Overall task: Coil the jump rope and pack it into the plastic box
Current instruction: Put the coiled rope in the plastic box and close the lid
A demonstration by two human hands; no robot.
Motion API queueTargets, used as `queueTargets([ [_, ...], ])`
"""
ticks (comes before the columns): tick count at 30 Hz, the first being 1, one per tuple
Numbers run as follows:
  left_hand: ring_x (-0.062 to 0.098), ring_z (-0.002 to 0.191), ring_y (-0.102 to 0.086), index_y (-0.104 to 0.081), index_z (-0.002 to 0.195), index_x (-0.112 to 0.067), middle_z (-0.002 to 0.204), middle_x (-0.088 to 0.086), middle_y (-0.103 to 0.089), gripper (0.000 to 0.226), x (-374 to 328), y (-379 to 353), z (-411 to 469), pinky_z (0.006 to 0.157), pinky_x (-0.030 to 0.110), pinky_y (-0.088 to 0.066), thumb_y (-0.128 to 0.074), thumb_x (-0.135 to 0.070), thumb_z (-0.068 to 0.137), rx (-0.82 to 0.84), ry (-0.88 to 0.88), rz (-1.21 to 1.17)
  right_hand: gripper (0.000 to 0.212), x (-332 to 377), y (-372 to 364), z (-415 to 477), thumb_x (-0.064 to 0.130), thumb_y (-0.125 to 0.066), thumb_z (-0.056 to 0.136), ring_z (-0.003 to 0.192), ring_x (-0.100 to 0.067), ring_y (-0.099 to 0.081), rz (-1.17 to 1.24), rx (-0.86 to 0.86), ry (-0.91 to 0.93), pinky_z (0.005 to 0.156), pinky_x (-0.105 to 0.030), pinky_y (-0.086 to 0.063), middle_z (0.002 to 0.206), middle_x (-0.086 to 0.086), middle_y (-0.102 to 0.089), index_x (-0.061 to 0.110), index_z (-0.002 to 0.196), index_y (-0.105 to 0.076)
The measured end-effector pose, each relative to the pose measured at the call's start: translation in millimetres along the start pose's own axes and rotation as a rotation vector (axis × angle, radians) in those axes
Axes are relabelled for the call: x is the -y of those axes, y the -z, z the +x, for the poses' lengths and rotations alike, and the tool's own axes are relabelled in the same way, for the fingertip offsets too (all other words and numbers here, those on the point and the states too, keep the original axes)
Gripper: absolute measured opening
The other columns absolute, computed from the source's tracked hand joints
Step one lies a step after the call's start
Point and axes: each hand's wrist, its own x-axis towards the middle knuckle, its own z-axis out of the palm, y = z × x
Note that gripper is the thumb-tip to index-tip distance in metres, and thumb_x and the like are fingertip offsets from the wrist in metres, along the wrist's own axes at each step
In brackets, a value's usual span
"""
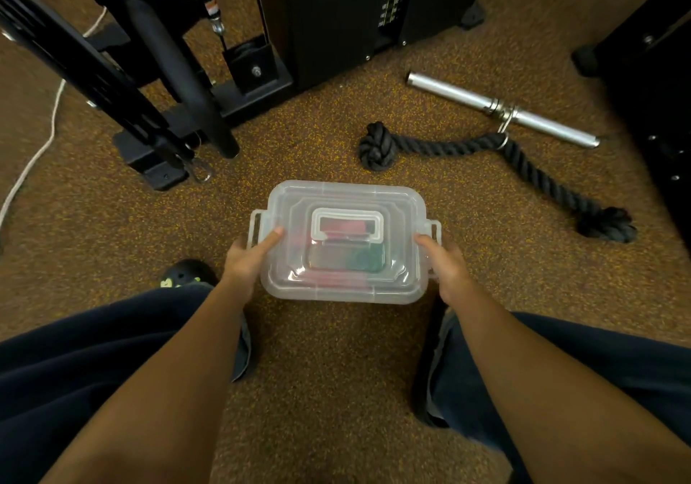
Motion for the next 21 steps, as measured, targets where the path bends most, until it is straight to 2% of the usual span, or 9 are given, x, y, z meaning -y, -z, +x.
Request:
queueTargets([
  [2, 0.026, 0.114, -0.053, -0.038, 0.134, -0.008, 0.132, 0.012, -0.051, 0.074, -0.6, -5.5, -4.4, 0.093, 0.037, -0.044, -0.073, -0.037, 0.075, -0.116, -0.166, 0.101, 0.059, 1.9, -1.3, -1.4, 0.04, -0.068, 0.074, 0.098, -0.023, -0.059, -0.101, -0.075, 0.12, 0.088, -0.037, -0.049, 0.115, -0.007, -0.062, 0.01, 0.123, -0.051],
  [3, 0.025, 0.111, -0.054, -0.04, 0.131, -0.008, 0.13, 0.012, -0.051, 0.071, -0.7, -7.9, -8.0, 0.092, 0.037, -0.045, -0.072, -0.038, 0.075, -0.156, -0.24, 0.149, 0.052, 1.6, -2.3, -2.8, 0.037, -0.067, 0.078, 0.093, -0.02, -0.057, -0.158, -0.11, 0.172, 0.083, -0.032, -0.046, 0.109, -0.006, -0.061, 0.008, 0.118, -0.053],
  [5, 0.026, 0.111, -0.054, -0.041, 0.128, -0.007, 0.127, 0.012, -0.051, 0.067, 0.6, -10.2, -11.6, 0.09, 0.037, -0.046, -0.071, -0.038, 0.077, -0.198, -0.308, 0.21, 0.052, 1.0, -4.9, -7.2, 0.035, -0.064, 0.083, 0.096, -0.023, -0.055, -0.25, -0.131, 0.234, 0.079, -0.029, -0.041, 0.107, -0.006, -0.057, 0.006, 0.122, -0.045],
  [8, 0.027, 0.111, -0.055, -0.04, 0.131, -0.008, 0.124, 0.012, -0.056, 0.063, 0.2, -12.2, -14.6, 0.089, 0.037, -0.045, -0.068, -0.035, 0.08, -0.185, -0.314, 0.226, 0.061, 0.6, -8.6, -9.9, 0.039, -0.058, 0.087, 0.115, -0.034, -0.053, -0.387, -0.131, 0.277, 0.089, -0.037, -0.043, 0.127, -0.015, -0.054, 0.006, 0.132, -0.035],
  [10, 0.028, 0.109, -0.057, -0.047, 0.128, -0.008, 0.121, 0.013, -0.059, 0.057, -0.5, -14.0, -16.3, 0.088, 0.037, -0.045, -0.066, -0.037, 0.082, -0.193, -0.367, 0.294, 0.064, 1.9, -10.7, -10.0, 0.04, -0.054, 0.089, 0.121, -0.037, -0.049, -0.469, -0.142, 0.294, 0.095, -0.042, -0.042, 0.131, -0.017, -0.052, 0.007, 0.138, -0.032],
  [17, 0.034, 0.11, -0.057, -0.047, 0.128, -0.005, 0.12, 0.018, -0.06, 0.051, 0.5, -24.6, -23.3, 0.089, 0.039, -0.045, -0.06, -0.034, 0.087, -0.288, -0.42, 0.357, 0.059, 2.1, -17.1, -14.6, 0.042, -0.051, 0.09, 0.116, -0.039, -0.053, -0.566, -0.236, 0.307, 0.09, -0.044, -0.046, 0.126, -0.021, -0.056, 0.008, 0.136, -0.037],
  [21, 0.036, 0.105, -0.057, -0.049, 0.121, 0.0, 0.114, 0.021, -0.06, 0.042, 1.6, -27.9, -25.9, 0.084, 0.038, -0.045, -0.055, -0.028, 0.091, -0.323, -0.508, 0.437, 0.052, 1.1, -21.9, -19.1, 0.038, -0.049, 0.092, 0.111, -0.04, -0.056, -0.63, -0.309, 0.343, 0.085, -0.043, -0.049, 0.12, -0.023, -0.058, 0.004, 0.13, -0.042],
])
